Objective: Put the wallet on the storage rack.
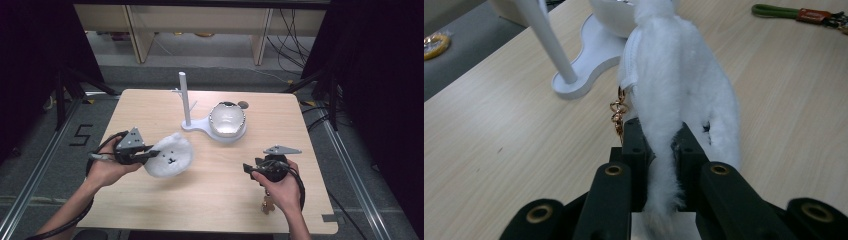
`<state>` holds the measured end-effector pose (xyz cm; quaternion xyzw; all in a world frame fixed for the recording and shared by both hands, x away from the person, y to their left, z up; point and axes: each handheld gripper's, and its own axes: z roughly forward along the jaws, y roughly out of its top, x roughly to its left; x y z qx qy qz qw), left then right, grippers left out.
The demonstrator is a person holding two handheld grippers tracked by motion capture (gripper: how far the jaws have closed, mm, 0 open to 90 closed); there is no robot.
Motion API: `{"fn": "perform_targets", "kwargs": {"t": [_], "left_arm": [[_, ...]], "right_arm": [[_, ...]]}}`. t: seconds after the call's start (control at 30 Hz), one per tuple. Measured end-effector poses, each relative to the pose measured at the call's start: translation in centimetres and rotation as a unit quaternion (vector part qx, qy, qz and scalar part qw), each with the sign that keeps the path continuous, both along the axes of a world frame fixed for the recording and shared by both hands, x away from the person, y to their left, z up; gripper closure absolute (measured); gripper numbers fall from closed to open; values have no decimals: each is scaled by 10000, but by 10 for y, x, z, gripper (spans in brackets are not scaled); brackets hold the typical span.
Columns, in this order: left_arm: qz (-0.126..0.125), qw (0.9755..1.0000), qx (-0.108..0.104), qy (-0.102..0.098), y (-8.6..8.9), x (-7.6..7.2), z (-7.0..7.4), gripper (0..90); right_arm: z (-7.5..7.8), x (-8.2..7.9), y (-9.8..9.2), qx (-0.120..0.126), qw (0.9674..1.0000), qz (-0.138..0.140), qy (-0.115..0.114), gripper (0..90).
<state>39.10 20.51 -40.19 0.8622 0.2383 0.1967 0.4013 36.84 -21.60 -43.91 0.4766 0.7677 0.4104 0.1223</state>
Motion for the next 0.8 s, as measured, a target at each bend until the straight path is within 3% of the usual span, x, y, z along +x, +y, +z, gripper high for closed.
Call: {"fn": "perform_targets", "kwargs": {"t": [0.13, 0.17, 0.37, 0.4, 0.43, 0.47, 0.57, 0.63, 0.67, 0.7, 0.8], "left_arm": [[-281, 9996, 46, -18, -21, 1, 2, 798], [-322, 9995, 45, -27, -25, 1, 2, 798], [-611, 9980, 143, -33, -44, 1, 2, 798], [-638, 9979, 101, -40, -47, 1, 1, 798], [-695, 9974, 178, -46, -50, 1, 2, 798], [-738, 9972, 145, -39, -52, 1, 2, 798], [-793, 9966, 204, -75, -57, 0, 2, 798], [-926, 9955, 181, -72, -65, 0, 3, 798], [-963, 9951, 185, -85, -68, -1, 3, 798], [-988, 9949, 189, -91, -70, -1, 3, 798], [-1032, 9944, 215, -115, -74, -2, 4, 798]], "right_arm": [[2, 0, 8, 110, 9999, 25, 104, 447], [2, 1, 8, 49, 9999, 112, -10, 447], [5, 1, 16, 205, 9996, 211, -14, 447], [6, 3, 15, 80, 9994, 290, -173, 447], [6, 1, 18, 203, 9995, 233, -36, 447], [7, 3, 17, 80, 9992, 329, -219, 448], [8, 2, 22, 273, 9991, 310, -69, 447], [9, 4, 25, 267, 9980, 497, -296, 447], [10, 3, 29, 333, 9980, 485, -227, 446], [11, 4, 29, 216, 9980, 537, -258, 446], [12, 4, 34, 215, 9978, 568, -255, 445]]}}
